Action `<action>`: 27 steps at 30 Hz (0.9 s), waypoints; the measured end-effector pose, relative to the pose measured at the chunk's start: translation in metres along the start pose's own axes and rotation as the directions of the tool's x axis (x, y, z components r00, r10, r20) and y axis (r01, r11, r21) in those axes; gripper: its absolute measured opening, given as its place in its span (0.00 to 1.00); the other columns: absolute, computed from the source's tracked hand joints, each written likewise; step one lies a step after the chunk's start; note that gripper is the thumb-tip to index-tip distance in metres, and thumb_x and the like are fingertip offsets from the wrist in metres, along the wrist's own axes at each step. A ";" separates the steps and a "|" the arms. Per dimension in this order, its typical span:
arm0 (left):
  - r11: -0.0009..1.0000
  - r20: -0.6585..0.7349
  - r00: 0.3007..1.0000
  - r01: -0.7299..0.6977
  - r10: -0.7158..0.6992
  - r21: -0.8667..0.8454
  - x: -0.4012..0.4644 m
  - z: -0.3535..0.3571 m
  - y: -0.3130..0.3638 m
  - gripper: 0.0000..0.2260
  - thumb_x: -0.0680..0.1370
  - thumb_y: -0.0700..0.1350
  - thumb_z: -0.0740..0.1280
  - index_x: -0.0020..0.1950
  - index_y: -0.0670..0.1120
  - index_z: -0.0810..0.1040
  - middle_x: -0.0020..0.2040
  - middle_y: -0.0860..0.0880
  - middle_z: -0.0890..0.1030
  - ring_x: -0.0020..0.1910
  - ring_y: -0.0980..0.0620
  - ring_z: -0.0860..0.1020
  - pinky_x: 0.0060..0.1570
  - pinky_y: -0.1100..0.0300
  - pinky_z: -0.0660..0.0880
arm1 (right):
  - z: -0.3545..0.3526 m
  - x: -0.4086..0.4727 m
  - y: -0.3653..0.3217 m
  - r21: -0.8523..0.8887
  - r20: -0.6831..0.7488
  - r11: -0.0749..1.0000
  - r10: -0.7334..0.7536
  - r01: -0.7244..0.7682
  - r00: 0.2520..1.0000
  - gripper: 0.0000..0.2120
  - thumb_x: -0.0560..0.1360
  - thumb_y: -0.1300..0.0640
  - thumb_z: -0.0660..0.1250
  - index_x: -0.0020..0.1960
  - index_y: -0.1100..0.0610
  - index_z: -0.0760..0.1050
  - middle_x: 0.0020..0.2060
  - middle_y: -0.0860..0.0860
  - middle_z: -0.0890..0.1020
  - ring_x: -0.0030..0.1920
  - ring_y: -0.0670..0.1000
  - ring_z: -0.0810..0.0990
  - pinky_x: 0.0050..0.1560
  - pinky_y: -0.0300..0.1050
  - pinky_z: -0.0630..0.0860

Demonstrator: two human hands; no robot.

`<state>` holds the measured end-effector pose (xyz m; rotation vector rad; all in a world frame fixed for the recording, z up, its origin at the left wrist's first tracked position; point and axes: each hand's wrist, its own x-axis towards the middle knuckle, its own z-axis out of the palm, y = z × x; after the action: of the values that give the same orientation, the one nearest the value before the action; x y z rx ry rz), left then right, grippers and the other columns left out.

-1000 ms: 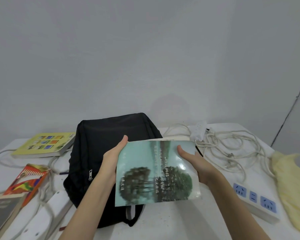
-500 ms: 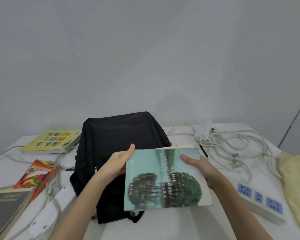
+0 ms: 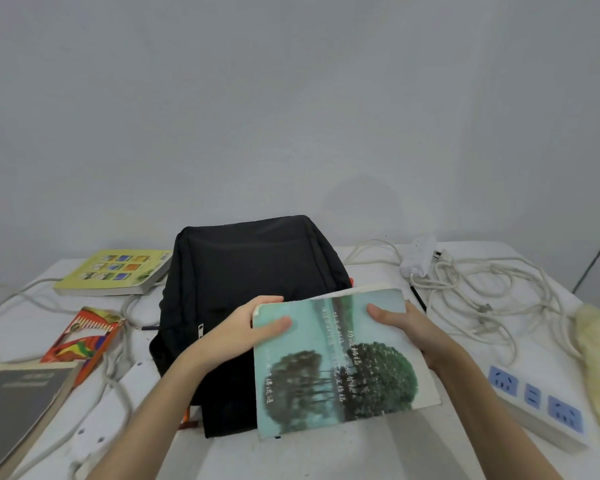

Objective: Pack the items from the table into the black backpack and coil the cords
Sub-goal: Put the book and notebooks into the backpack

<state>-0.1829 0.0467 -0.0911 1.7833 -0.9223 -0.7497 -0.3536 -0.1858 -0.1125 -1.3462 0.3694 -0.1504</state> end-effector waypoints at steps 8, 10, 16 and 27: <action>0.846 0.103 0.995 -0.068 0.016 0.529 0.006 -0.033 -0.035 0.34 0.55 0.73 0.69 0.59 0.66 0.69 0.71 0.60 0.60 0.70 0.60 0.57 0.67 0.63 0.59 | -0.013 -0.006 -0.004 -0.059 0.137 0.998 0.043 -0.035 0.990 0.35 0.51 0.45 0.83 0.51 0.62 0.80 0.47 0.62 0.83 0.44 0.59 0.84 0.43 0.50 0.81; 0.689 0.142 0.989 -0.083 -0.029 0.720 0.010 -0.034 -0.041 0.30 0.57 0.70 0.71 0.56 0.66 0.71 0.72 0.62 0.54 0.72 0.59 0.51 0.70 0.55 0.53 | -0.013 -0.006 0.001 -0.088 0.198 0.994 0.073 -0.057 0.977 0.34 0.55 0.46 0.82 0.54 0.62 0.78 0.49 0.62 0.82 0.46 0.59 0.83 0.46 0.51 0.81; 0.416 0.002 0.983 -0.079 0.182 0.906 0.029 -0.033 -0.036 0.17 0.68 0.62 0.70 0.52 0.55 0.78 0.70 0.58 0.63 0.68 0.55 0.60 0.59 0.59 0.59 | -0.001 -0.001 0.004 -0.132 0.246 0.987 0.117 -0.086 0.962 0.35 0.56 0.46 0.82 0.56 0.63 0.77 0.49 0.61 0.83 0.45 0.58 0.83 0.44 0.48 0.81; 0.698 0.237 0.971 -0.139 -0.045 0.702 0.015 -0.043 -0.028 0.07 0.70 0.54 0.73 0.34 0.63 0.77 0.70 0.58 0.67 0.74 0.54 0.58 0.72 0.46 0.53 | 0.005 -0.008 0.008 -0.108 0.331 0.986 0.159 -0.130 0.930 0.36 0.54 0.47 0.82 0.56 0.62 0.77 0.49 0.61 0.83 0.46 0.58 0.83 0.44 0.49 0.81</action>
<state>-0.1328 0.0619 -0.1033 2.3617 -1.5796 -0.6110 -0.3598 -0.1770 -0.1176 -1.3933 0.1835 0.2214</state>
